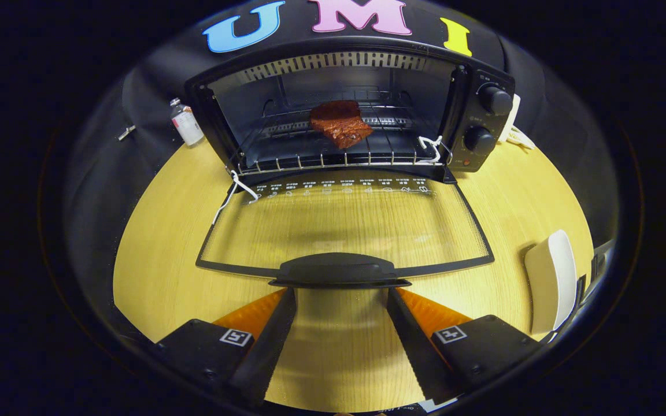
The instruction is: Open the toaster oven, put the food inside, and close the toaster oven door.
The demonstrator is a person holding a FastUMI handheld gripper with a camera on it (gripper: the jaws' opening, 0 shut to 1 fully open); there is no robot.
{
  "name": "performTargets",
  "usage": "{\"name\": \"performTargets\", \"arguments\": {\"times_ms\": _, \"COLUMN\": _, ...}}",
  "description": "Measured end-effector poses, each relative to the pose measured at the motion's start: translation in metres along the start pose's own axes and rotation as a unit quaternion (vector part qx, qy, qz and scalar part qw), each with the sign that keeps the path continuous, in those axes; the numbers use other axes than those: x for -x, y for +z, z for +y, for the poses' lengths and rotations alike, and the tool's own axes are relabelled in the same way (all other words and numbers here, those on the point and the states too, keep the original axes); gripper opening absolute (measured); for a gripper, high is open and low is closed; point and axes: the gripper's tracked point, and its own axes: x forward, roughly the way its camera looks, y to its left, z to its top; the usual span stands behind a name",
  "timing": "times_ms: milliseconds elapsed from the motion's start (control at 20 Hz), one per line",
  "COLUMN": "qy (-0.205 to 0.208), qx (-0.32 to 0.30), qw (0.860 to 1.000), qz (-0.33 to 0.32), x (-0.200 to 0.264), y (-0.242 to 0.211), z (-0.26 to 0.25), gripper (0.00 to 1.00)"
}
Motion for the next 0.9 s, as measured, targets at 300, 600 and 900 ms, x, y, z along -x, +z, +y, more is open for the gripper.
{"name": "performTargets", "arguments": {"times_ms": 300, "qy": 0.011, "qx": -0.019, "qw": 1.0, "qz": -0.008, "x": 0.016, "y": 0.009, "z": 0.002, "gripper": 0.98}}
{"name": "performTargets", "arguments": {"times_ms": 600, "qy": 0.017, "qx": -0.02, "qw": 0.999, "qz": -0.039, "x": 0.037, "y": 0.027, "z": 0.005, "gripper": 0.98}}
{"name": "performTargets", "arguments": {"times_ms": 900, "qy": 0.018, "qx": -0.007, "qw": 0.997, "qz": -0.078, "x": 0.056, "y": 0.06, "z": 0.005, "gripper": 0.98}}
